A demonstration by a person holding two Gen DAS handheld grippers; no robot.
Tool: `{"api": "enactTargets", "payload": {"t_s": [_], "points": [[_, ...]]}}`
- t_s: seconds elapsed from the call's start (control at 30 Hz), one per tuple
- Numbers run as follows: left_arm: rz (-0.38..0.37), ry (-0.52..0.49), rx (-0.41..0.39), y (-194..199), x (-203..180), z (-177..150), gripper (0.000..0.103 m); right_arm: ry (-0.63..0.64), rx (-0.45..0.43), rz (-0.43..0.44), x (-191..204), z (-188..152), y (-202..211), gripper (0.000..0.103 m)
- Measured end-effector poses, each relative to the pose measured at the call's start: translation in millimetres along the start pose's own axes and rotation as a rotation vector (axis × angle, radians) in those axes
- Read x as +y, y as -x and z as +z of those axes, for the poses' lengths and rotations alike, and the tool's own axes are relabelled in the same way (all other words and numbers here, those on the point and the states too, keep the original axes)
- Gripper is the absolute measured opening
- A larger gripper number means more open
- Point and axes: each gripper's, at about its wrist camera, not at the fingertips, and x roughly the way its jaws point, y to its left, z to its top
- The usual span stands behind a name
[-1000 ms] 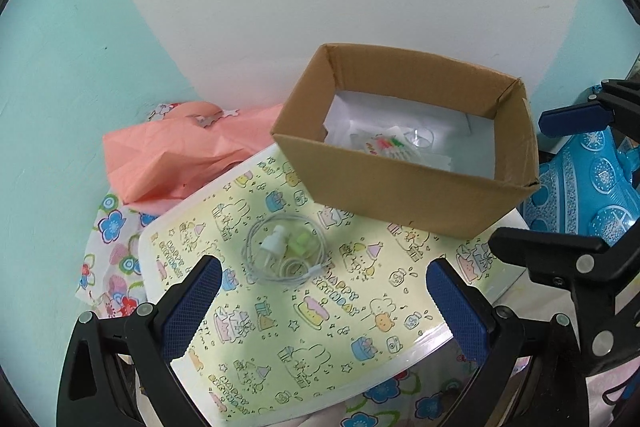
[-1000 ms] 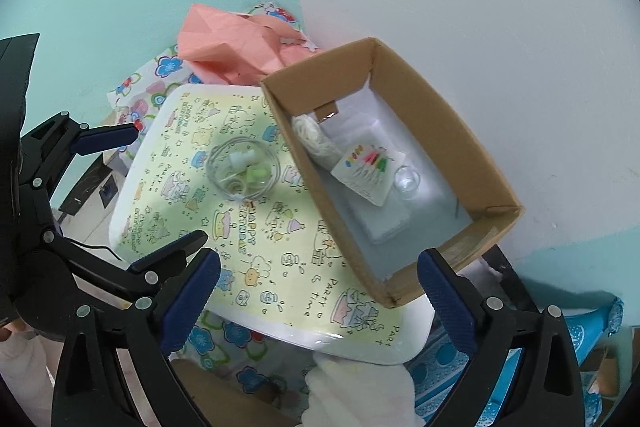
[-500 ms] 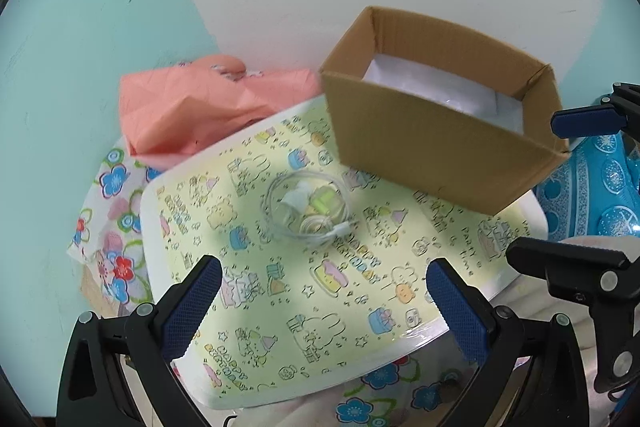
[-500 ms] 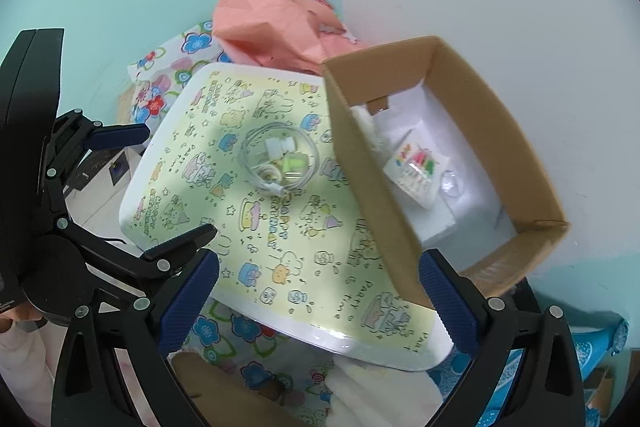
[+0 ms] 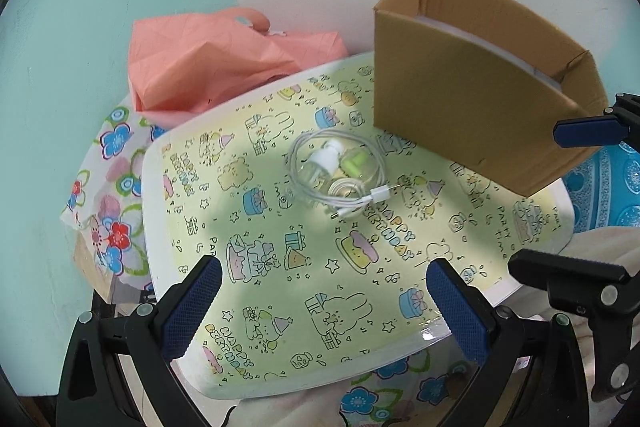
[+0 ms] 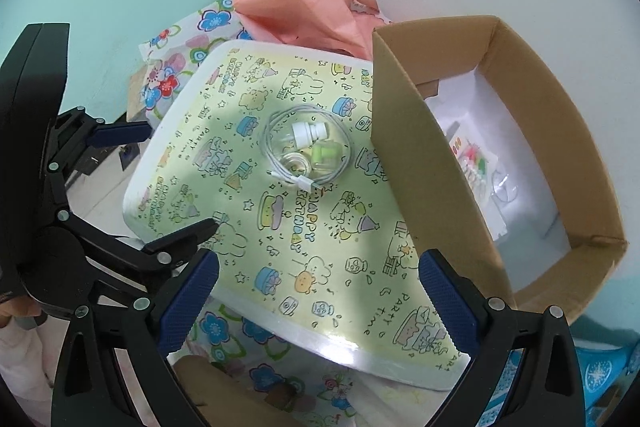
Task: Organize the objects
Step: 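Move both grippers back over the tray toward the coiled white cable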
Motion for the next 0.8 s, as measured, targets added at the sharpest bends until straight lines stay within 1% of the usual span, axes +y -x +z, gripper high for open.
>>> {"api": "enactTargets", "payload": {"t_s": [0.1, 0.23, 0.43, 0.47, 0.67, 0.8], "points": [[0.000, 0.002, 0.011, -7, 4, -4, 0.103, 0.013, -0.001, -0.006, 0, 1, -5, 0.101], [0.013, 0.001, 0.027, -18, 10, -8, 0.103, 0.021, -0.019, -0.035, 0, 3, -13, 0.101], [0.003, -0.005, 0.031, -28, 15, -8, 0.103, 0.026, 0.006, -0.003, 3, 4, -29, 0.101], [-0.013, -0.074, 0.025, -29, 16, -8, 0.103, 0.030, 0.008, -0.002, 4, 4, -31, 0.101], [-0.019, -0.101, 0.020, -37, 20, -7, 0.103, 0.073, 0.013, -0.019, 11, 5, -43, 0.101], [-0.021, -0.106, 0.026, -42, 24, -5, 0.103, 0.075, 0.021, -0.001, 12, 7, -51, 0.101]]}}
